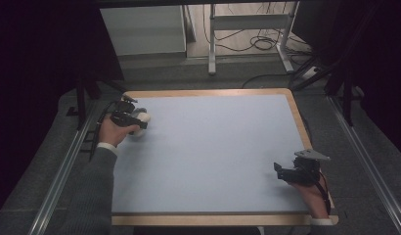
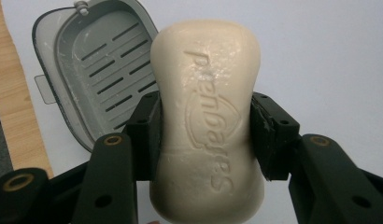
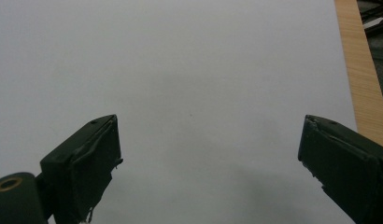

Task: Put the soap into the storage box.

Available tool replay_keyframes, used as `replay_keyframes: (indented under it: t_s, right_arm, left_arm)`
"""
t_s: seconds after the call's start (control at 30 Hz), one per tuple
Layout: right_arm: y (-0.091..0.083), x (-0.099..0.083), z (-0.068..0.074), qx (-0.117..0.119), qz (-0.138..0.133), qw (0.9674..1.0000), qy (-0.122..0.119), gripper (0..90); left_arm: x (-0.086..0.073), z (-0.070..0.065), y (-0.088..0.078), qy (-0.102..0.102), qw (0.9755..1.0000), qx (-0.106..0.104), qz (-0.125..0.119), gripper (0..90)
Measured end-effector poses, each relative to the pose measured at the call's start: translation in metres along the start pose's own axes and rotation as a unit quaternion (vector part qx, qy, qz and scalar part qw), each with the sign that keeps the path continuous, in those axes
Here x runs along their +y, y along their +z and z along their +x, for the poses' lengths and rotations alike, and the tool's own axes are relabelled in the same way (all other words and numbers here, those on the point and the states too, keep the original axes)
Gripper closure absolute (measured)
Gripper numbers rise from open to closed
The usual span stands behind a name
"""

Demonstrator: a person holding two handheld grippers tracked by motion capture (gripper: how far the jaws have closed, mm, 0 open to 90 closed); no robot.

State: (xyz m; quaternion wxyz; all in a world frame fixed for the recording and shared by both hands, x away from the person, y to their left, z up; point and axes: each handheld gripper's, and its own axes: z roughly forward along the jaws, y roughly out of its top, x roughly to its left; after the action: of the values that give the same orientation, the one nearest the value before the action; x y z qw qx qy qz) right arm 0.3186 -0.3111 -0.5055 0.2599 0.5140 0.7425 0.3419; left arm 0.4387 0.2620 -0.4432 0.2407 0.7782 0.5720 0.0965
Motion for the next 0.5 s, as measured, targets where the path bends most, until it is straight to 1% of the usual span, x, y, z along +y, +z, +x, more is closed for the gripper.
replay_keyframes:
  t_s: [0.07,0.17,0.3,0.4,0.47,0.5]
  right_arm:
    - [0.000,0.000,0.000,0.000,-0.001,1.0000,0.000,5.7]
    - [-0.001,0.000,-0.001,-0.001,-0.003,1.0000,0.000,5.7]
    - [-0.001,0.001,0.000,-0.002,-0.005,1.0000,0.000,5.7]
    - [-0.001,0.001,0.000,-0.002,-0.005,1.0000,0.000,5.7]
    - [-0.002,0.001,-0.001,-0.001,-0.006,1.0000,0.001,5.7]
    - [-0.002,0.001,-0.001,-0.001,-0.006,1.0000,0.002,5.7]
  left_arm:
    - [0.002,0.001,0.001,-0.002,1.0000,0.002,0.000,49.6]
    - [0.006,0.002,0.001,-0.007,1.0000,-0.004,-0.003,49.6]
    - [0.012,0.007,0.002,-0.013,0.9999,-0.001,-0.004,49.6]
    - [0.016,0.013,0.005,-0.016,0.9998,0.007,0.005,49.6]
    - [0.017,0.017,0.007,-0.024,0.9996,0.013,0.005,49.6]
    - [0.018,0.019,0.008,-0.025,0.9995,0.016,0.005,49.6]
